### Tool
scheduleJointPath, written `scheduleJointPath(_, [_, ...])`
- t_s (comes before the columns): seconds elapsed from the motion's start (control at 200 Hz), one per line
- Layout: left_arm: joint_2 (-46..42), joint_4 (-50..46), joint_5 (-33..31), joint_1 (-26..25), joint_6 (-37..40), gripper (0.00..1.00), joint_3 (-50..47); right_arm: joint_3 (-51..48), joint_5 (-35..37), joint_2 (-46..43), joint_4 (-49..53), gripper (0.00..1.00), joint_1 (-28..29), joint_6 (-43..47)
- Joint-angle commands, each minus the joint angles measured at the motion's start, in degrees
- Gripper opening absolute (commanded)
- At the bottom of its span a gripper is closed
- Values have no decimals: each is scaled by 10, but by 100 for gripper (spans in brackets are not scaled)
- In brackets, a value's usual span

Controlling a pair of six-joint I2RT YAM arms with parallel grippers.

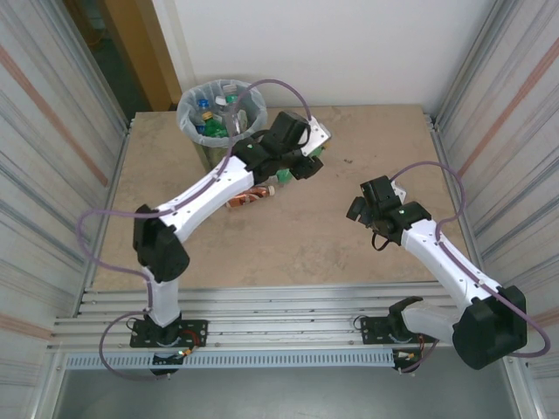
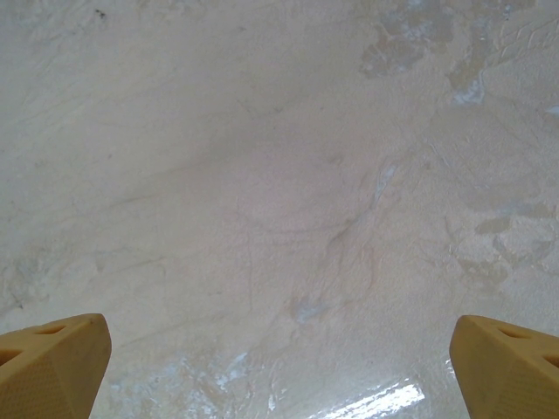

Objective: Put the plastic bottles in the bin

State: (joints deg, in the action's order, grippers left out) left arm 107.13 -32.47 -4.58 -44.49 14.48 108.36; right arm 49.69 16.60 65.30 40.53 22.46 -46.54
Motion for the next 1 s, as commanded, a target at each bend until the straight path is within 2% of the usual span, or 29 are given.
scheduleJointPath(0.0, [-72, 81, 2, 13, -16, 35, -30, 0, 2, 1, 0, 98, -4, -12])
scheduleJointPath(0.185, [-134, 152, -11, 49, -23, 35, -72, -3, -2, 0, -2, 98, -4, -14])
scheduleJointPath(0.416, [-172, 239, -13, 130, -83, 34, -115, -3, -4, -3, -1, 98, -4, -17])
scheduleJointPath(0.671, [-156, 341, -46, 216, -131, 33, -143, -6, -7, -10, 1, 98, -2, -21])
scheduleJointPath(0.992, [-103, 386, -18, 297, -229, 33, -151, -13, -7, -18, 4, 98, 0, -26])
